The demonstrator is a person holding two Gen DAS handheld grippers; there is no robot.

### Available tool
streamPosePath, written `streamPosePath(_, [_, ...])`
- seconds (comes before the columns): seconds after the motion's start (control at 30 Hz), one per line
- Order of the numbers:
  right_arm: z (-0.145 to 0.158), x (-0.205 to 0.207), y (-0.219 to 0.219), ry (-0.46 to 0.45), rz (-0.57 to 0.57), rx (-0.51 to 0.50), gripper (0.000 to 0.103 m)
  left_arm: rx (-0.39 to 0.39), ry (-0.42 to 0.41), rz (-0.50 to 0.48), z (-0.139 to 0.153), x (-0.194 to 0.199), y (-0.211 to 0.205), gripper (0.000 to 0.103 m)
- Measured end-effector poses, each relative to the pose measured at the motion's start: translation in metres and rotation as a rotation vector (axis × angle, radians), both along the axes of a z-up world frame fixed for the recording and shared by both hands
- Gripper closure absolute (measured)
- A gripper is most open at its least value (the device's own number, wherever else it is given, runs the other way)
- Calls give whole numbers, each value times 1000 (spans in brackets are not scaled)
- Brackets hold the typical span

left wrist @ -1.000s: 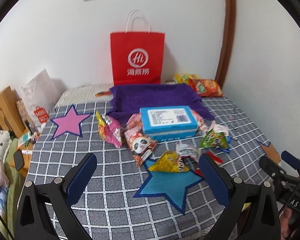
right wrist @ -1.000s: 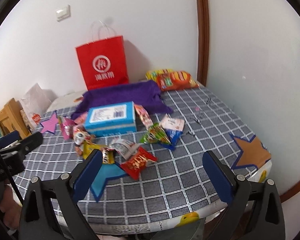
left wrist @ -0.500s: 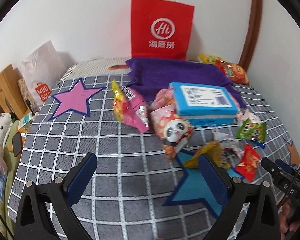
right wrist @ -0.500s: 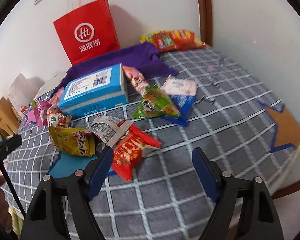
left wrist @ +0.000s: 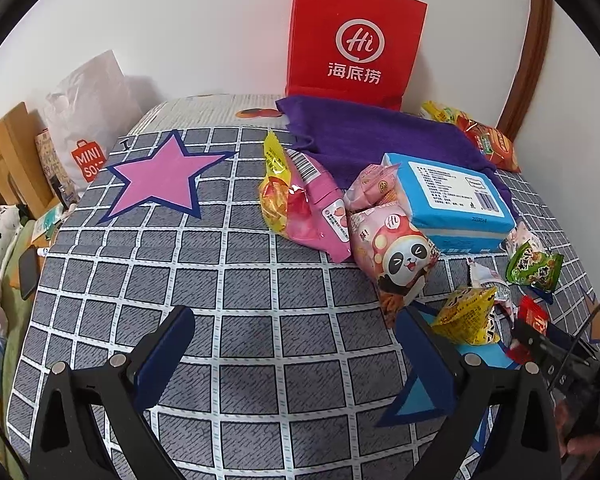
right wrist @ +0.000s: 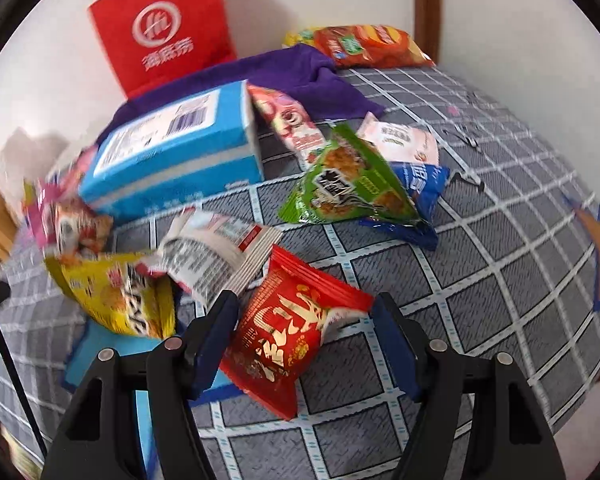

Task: Organize snacks
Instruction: 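Grasp the pink candy packet with the left tool while the right tool grasps the red snack packet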

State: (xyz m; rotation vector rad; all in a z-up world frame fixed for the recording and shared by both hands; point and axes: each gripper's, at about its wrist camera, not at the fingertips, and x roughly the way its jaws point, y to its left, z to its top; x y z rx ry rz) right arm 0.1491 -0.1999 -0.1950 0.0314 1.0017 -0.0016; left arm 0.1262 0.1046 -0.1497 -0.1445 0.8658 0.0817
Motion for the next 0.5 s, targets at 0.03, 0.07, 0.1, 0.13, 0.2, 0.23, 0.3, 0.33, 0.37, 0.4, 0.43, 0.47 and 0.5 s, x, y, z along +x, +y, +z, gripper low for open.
streamPosePath(0.03, [0,-2,-2,8,11,-18,37,-1,1,-2,-1,0,0,2])
streamPosePath(0.07, [0,-4,-5,16,9,-32,37,-4,4,-3,-2,1,1,2])
streamPosePath(0.1, [1,-6,-9,20,0,-34,37,-10,5,-5,-3,3,1,2])
streamPosePath(0.13, [2,-7,-16,23,-19,-27,37,-15,6,-7,-3,4,1,2])
streamPosePath(0.2, [2,-8,-22,24,-32,-18,37,-27,6,-14,-4,7,0,2])
streamPosePath(0.23, [1,-7,-23,22,-30,-17,37,-31,4,-18,-4,9,-1,2])
streamPosePath(0.3, [-3,-5,-23,12,-26,-24,37,-37,4,-25,-4,14,-2,2])
streamPosePath(0.33, [-3,-6,-23,-6,-23,-32,37,-40,3,-24,-3,15,-2,3])
streamPosePath(0.37, [-4,-7,-22,-19,-20,-37,37,-43,4,-22,-3,17,-2,3])
streamPosePath(0.4, [-4,-8,-22,-31,-17,-37,37,-46,5,-19,-3,20,-1,4])
streamPosePath(0.43, [-4,-10,-23,-42,-14,-37,40,-50,7,-17,-4,23,0,5])
streamPosePath(0.47, [-4,-12,-24,-56,-8,-37,43,-52,10,-13,-4,26,2,7])
streamPosePath(0.5, [-4,-12,-24,-67,-5,-41,52,-54,15,-7,-4,30,5,10])
